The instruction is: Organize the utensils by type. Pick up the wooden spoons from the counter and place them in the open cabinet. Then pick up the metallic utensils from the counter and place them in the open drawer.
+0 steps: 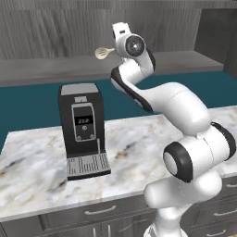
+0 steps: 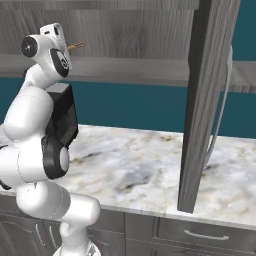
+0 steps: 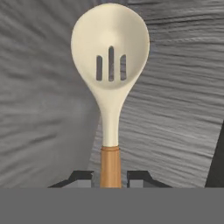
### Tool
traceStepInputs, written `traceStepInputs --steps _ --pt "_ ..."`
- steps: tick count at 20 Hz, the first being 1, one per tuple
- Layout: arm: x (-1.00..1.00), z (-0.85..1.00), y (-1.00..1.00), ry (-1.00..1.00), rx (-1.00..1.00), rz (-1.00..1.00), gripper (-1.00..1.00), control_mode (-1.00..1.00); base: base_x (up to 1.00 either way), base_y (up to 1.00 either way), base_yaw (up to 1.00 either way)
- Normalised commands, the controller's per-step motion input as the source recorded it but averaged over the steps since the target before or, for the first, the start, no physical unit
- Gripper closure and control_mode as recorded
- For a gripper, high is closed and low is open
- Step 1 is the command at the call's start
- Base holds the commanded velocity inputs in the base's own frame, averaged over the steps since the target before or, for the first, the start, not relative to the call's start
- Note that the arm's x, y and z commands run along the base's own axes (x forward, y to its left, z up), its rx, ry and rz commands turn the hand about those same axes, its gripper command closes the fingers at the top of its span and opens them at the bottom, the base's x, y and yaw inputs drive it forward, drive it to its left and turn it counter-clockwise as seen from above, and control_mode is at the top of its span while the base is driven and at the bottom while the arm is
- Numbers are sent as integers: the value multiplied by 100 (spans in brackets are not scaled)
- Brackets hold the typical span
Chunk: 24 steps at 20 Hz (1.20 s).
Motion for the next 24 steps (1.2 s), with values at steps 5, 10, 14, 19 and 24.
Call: traceStepInputs --steps 5,10,14,19,24 --pt "60 -7 1 3 0 0 100 -100 0 0 0" --pt "71 -6 0 1 0 0 100 -100 0 0 0" --pt "52 -20 2 2 0 2 100 -100 0 0 0" --pt "38 -28 14 7 0 3 100 -100 0 0 0" --pt "23 -36 15 -1 0 4 100 -100 0 0 0"
